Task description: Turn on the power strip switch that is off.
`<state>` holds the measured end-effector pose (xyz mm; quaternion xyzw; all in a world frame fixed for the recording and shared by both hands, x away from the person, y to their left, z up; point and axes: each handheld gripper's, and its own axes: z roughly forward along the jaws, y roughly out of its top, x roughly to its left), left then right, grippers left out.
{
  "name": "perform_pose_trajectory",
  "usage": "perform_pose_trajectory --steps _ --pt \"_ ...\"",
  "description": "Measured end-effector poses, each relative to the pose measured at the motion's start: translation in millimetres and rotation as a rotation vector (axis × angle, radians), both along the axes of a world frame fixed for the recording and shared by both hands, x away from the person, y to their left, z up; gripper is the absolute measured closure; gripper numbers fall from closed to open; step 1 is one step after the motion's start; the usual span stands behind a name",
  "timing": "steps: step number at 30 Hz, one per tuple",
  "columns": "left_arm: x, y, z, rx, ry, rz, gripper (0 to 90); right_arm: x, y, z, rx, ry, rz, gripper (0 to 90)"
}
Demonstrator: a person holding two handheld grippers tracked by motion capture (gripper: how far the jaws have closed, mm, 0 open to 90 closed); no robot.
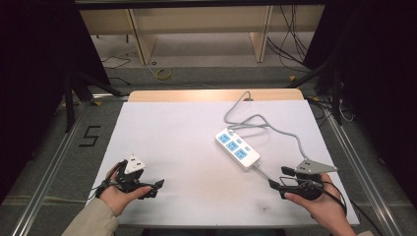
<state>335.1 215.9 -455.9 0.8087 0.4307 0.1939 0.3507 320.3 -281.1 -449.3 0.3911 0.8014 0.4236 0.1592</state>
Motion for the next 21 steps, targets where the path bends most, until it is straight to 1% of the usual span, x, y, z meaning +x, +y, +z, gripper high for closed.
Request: perform_pose_trajectory --steps 2,5,7,8,9,10,11,12,13,14,15,16,17,19,21 --pt "0.8 0.5 0.6 -0.008 0.001 0.018 8.4 0.0 -0.1 -0.3 0.000 0.002 0.001 30.9" --pt "1.5 1.9 2.1 -0.016 -0.006 0.046 15.7 0.5 0.3 -0.6 -0.002 0.003 0.003 30.9" --pt "1.3 3.4 3.8 -0.003 -0.015 0.048 31.4 0.6 0.7 -0.6 -0.004 0.006 0.004 30.9" --pt "1.4 4.0 4.6 0.000 -0.024 0.063 31.4 0.6 0.7 -0.6 -0.004 0.006 0.004 30.9" --pt "1.7 5.0 5.6 -0.001 -0.035 0.071 50.0 0.9 0.9 -0.8 -0.005 0.006 0.005 30.9" --pt "1.9 6.1 6.6 -0.001 -0.040 0.068 56.5 1.0 0.9 -0.9 -0.006 0.007 0.005 30.9" --pt "2.1 7.1 8.2 -0.007 -0.047 0.075 56.5 1.0 0.9 -0.9 -0.006 0.007 0.005 30.9" --pt "2.5 8.1 9.3 0.003 -0.057 0.072 63.8 1.1 1.1 -1.2 -0.008 0.008 0.005 30.9" --pt "2.5 8.8 10.4 0.011 -0.061 0.070 77.1 1.1 1.3 -1.6 -0.015 0.010 0.006 31.1" --pt "2.6 9.3 11.0 0.013 -0.063 0.073 77.1 1.1 1.3 -1.6 -0.015 0.010 0.006 31.1" --pt "2.4 9.6 11.9 0.006 -0.061 0.079 86.7 1.3 1.3 -1.8 -0.017 0.010 0.009 31.1" --pt "2.5 10.6 12.9 0.004 -0.060 0.078 86.7 1.3 1.3 -1.8 -0.017 0.010 0.009 31.1" --pt "2.4 10.9 14.0 -0.001 -0.054 0.078 89.4 1.3 1.3 -1.7 -0.016 0.009 0.008 31.0" --pt "2.5 11.1 14.9 0.005 -0.049 0.079 89.4 1.3 1.5 -1.7 -0.015 0.010 0.007 31.0" --pt "2.7 11.1 15.7 -0.002 -0.037 0.083 89.5 1.4 1.5 -1.9 -0.018 0.010 0.009 31.0"
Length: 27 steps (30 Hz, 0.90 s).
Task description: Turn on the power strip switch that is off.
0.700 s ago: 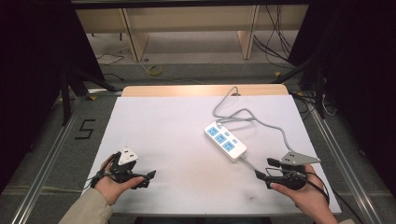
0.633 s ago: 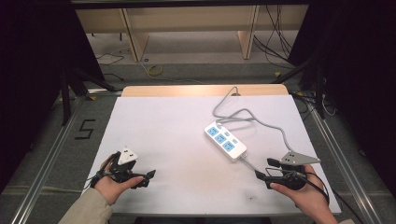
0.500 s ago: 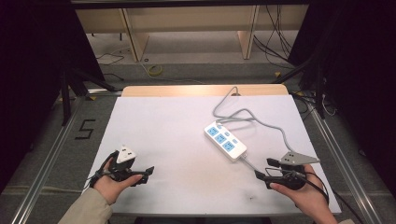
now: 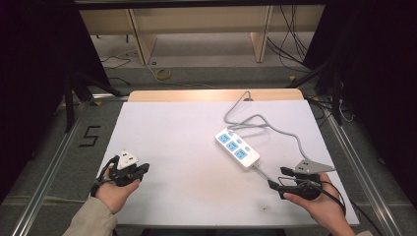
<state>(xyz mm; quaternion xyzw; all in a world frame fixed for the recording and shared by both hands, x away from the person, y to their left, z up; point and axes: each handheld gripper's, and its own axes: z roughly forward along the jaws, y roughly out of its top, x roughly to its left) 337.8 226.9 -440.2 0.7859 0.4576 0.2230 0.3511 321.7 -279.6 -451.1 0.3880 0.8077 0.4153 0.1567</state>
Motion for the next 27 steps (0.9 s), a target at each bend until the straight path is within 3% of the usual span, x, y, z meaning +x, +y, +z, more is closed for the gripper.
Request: perform_pose_trajectory --steps 7,27 --pt "4.7 -4.8 1.5 -0.037 0.009 0.002 89.6 0.6 0.7 -0.6 -0.004 -0.001 0.000 31.0" --pt "22.6 -18.9 5.2 -0.051 0.031 -0.014 89.7 1.3 1.6 -1.1 -0.008 0.000 0.003 30.9"
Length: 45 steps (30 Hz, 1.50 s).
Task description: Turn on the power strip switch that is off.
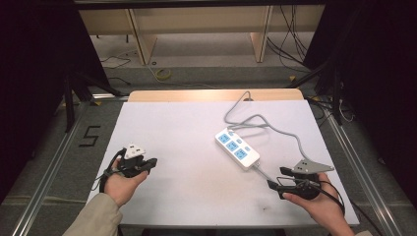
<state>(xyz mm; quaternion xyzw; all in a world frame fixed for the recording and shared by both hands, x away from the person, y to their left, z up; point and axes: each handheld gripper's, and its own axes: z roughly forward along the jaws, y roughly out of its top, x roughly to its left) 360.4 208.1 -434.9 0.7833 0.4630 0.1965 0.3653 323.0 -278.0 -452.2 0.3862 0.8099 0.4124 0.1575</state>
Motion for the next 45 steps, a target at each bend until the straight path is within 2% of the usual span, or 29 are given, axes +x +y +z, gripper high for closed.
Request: perform_pose_trajectory --steps 19,28,45 --pt "15.6 -16.0 3.0 0.003 0.006 -0.018 89.8 -0.2 0.2 0.1 0.001 0.000 0.000 30.8" --pt "20.7 -24.9 2.9 0.020 0.012 -0.040 89.8 -0.1 0.2 0.0 0.002 -0.002 0.002 30.7" --pt "29.6 -43.2 3.8 0.022 0.017 -0.061 89.8 -0.1 0.1 -0.2 0.001 0.000 0.001 30.6"
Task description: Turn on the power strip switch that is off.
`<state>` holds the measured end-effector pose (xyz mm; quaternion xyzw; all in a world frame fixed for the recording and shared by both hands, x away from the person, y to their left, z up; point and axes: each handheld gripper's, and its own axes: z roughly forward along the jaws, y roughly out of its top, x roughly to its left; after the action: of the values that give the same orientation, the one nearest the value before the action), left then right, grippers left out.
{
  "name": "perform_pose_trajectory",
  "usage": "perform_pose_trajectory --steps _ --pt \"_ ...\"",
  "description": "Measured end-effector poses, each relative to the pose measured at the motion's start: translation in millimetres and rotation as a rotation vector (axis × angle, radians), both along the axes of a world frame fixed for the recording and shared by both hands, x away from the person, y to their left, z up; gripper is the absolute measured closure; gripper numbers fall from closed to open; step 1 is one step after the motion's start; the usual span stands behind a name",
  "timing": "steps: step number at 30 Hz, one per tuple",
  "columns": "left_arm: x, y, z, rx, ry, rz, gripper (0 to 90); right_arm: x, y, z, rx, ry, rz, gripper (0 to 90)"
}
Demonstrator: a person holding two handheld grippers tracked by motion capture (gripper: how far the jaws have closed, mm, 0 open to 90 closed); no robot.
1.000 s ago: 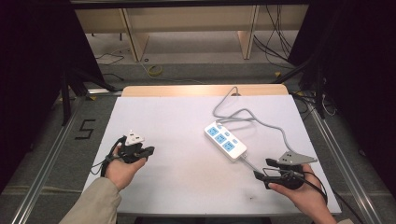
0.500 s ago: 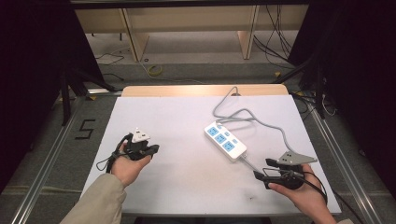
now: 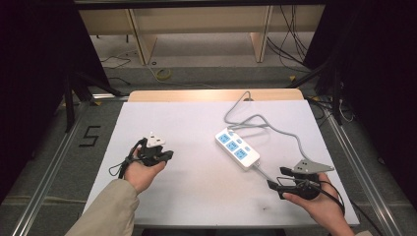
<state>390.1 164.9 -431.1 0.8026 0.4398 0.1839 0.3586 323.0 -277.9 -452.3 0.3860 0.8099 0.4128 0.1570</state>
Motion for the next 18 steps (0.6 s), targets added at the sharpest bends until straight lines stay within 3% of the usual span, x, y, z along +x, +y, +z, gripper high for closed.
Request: perform_pose_trajectory --steps 18 --pt "7.6 -17.6 2.1 0.010 0.000 -0.033 89.8 0.1 0.1 -0.1 0.000 0.003 -0.001 30.6"
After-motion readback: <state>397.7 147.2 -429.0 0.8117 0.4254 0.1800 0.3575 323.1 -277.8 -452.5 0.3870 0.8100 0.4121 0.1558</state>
